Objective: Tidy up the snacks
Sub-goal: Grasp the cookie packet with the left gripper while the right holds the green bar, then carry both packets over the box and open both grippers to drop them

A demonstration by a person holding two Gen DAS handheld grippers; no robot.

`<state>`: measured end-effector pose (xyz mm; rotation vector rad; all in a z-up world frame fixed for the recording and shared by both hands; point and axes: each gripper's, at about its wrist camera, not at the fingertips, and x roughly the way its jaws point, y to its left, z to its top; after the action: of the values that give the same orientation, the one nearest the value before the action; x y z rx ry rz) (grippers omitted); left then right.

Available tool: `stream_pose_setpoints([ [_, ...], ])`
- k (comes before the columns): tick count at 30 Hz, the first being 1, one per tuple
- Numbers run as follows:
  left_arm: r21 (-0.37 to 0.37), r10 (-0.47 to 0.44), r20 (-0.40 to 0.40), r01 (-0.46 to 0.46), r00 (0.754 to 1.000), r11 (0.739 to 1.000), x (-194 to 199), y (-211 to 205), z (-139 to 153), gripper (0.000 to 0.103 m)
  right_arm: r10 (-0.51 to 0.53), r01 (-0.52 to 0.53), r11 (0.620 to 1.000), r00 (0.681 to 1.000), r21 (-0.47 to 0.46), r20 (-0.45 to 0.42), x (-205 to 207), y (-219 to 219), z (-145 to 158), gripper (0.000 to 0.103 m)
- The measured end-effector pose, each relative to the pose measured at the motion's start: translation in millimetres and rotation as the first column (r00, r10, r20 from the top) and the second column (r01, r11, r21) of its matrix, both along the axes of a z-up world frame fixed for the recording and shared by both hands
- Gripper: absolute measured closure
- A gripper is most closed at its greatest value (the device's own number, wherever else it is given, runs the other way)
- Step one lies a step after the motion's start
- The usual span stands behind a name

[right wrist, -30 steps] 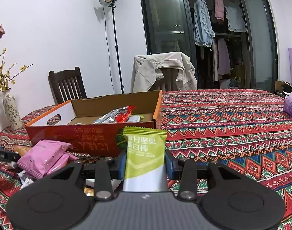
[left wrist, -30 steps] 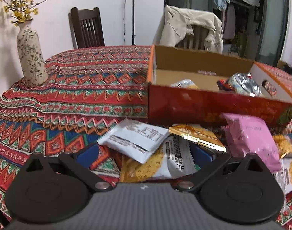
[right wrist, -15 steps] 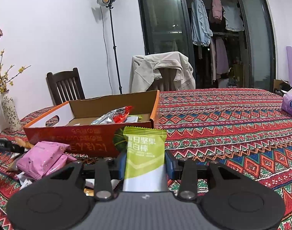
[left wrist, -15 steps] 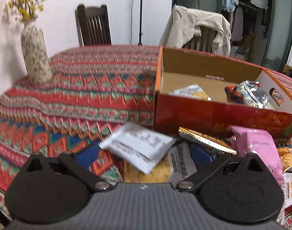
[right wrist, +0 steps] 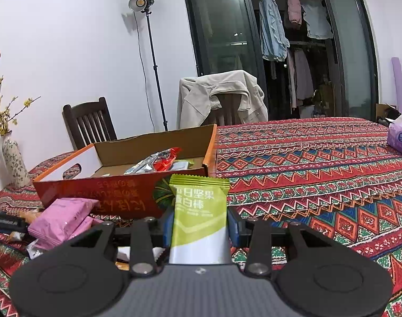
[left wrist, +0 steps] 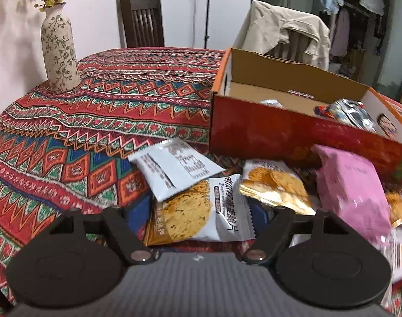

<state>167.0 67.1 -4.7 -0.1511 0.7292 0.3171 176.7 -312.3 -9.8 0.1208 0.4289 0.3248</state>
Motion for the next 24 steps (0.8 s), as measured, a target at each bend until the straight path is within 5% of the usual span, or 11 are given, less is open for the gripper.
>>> stream_pose_setpoints([
  [3, 0.004, -0.032, 0.015, 0.032, 0.999, 0.999, -14.7, -2.3, 1.2, 0.038, 0.005, -0.005, 1.0, 1.0, -0.003, 0.005, -1.3, 1.0, -0.1, 0.064],
  [24, 0.069, -0.126, 0.262, 0.112, 0.957, 0.991, -63.6, -22.9, 61.9, 0.04, 0.073, -0.069, 0.997, 0.992, -0.04, 0.107, -21.6, 20.7, 22.0, 0.064],
])
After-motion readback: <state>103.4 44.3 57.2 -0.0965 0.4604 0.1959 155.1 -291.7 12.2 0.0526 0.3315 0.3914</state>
